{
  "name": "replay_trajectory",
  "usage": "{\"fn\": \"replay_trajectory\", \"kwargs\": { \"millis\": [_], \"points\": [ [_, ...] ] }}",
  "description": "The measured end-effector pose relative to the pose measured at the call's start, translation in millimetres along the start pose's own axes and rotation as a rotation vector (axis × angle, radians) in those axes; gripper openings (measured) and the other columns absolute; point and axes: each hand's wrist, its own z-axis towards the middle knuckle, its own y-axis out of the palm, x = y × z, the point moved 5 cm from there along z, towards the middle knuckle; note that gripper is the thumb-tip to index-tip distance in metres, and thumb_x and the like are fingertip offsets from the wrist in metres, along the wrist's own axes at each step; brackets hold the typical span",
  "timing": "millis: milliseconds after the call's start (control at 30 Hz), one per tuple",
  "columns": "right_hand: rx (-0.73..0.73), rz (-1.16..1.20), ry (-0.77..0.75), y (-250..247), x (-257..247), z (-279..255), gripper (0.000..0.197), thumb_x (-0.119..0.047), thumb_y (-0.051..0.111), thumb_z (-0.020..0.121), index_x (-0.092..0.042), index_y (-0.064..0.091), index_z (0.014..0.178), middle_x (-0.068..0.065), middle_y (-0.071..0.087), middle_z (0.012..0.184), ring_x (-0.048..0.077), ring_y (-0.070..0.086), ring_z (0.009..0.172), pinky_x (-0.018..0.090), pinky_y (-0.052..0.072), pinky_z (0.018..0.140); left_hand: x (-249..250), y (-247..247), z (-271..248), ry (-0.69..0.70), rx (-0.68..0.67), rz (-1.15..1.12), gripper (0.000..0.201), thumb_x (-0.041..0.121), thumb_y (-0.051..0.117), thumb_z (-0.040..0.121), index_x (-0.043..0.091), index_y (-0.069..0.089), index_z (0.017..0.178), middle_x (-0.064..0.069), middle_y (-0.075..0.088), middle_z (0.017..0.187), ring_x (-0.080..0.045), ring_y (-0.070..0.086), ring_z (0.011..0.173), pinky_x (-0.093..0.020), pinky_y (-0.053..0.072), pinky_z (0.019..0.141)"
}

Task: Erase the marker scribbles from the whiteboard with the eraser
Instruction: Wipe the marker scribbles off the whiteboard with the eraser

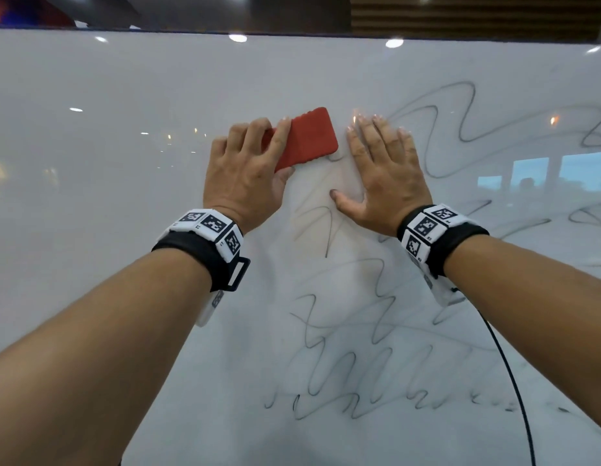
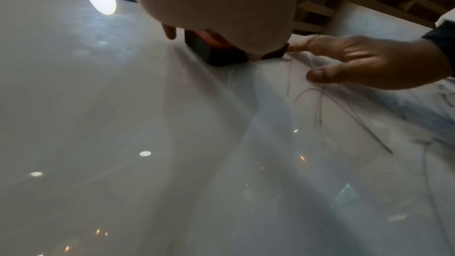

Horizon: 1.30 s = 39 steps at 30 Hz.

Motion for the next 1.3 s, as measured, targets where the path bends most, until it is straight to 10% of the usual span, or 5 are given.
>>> {"fn": "replay_trajectory", "kwargs": {
  "millis": [300,467,1067,1200,1300],
  "points": [
    [-0.002,0.002,-0.033,6.1,-0.1,-19.7,0.093,-0.063,0.045,0.085,-0.004,0.026,0.154,0.014,0.022,0.162,0.031,0.019,0.150,0.054,0.016,0.120,7.3,3.3,-29.9,0.168,-0.083,0.062,0.065,0.042,0.058,0.087,0.018,0.042,0.146,-0.008,0.052,0.128,-0.031,0.045,0.112,-0.048,0.039,0.087],
    [-0.006,0.004,-0.032,5.4,0.7,-22.4,0.093,-0.063,0.046,0.085,-0.005,0.025,0.154,0.013,0.022,0.162,0.030,0.019,0.150,0.053,0.017,0.120,9.9,-0.1,-29.2,-0.109,-0.122,-0.005,0.067,0.044,0.056,0.087,0.017,0.039,0.146,-0.010,0.049,0.131,-0.033,0.044,0.114,-0.047,0.038,0.087],
    [-0.178,-0.037,-0.141,2.6,6.7,-33.7,0.113,-0.077,0.039,0.075,-0.006,0.008,0.157,0.013,0.008,0.165,0.032,0.008,0.152,0.053,0.011,0.122,11.3,4.0,-63.9,0.360,-0.220,0.114,0.064,0.039,0.057,0.087,0.020,0.039,0.146,-0.011,0.050,0.131,-0.033,0.044,0.115,-0.049,0.039,0.086],
    [-0.180,-0.037,-0.143,3.2,7.2,-32.8,0.113,-0.077,0.041,0.075,-0.007,0.008,0.157,0.012,0.008,0.165,0.031,0.007,0.152,0.053,0.010,0.122,5.2,-4.0,-48.7,-0.029,-0.216,0.071,0.067,0.040,0.059,0.088,0.019,0.036,0.147,-0.012,0.047,0.133,-0.035,0.044,0.118,-0.050,0.038,0.089],
    [-0.170,-0.032,-0.134,3.1,6.5,-33.6,0.112,-0.076,0.042,0.075,-0.006,0.010,0.157,0.012,0.010,0.165,0.031,0.009,0.152,0.052,0.010,0.122,16.4,1.4,-56.7,0.174,-0.240,0.093,0.067,0.039,0.059,0.086,0.021,0.038,0.147,-0.012,0.049,0.131,-0.034,0.045,0.115,-0.049,0.038,0.087]
  ]
}}
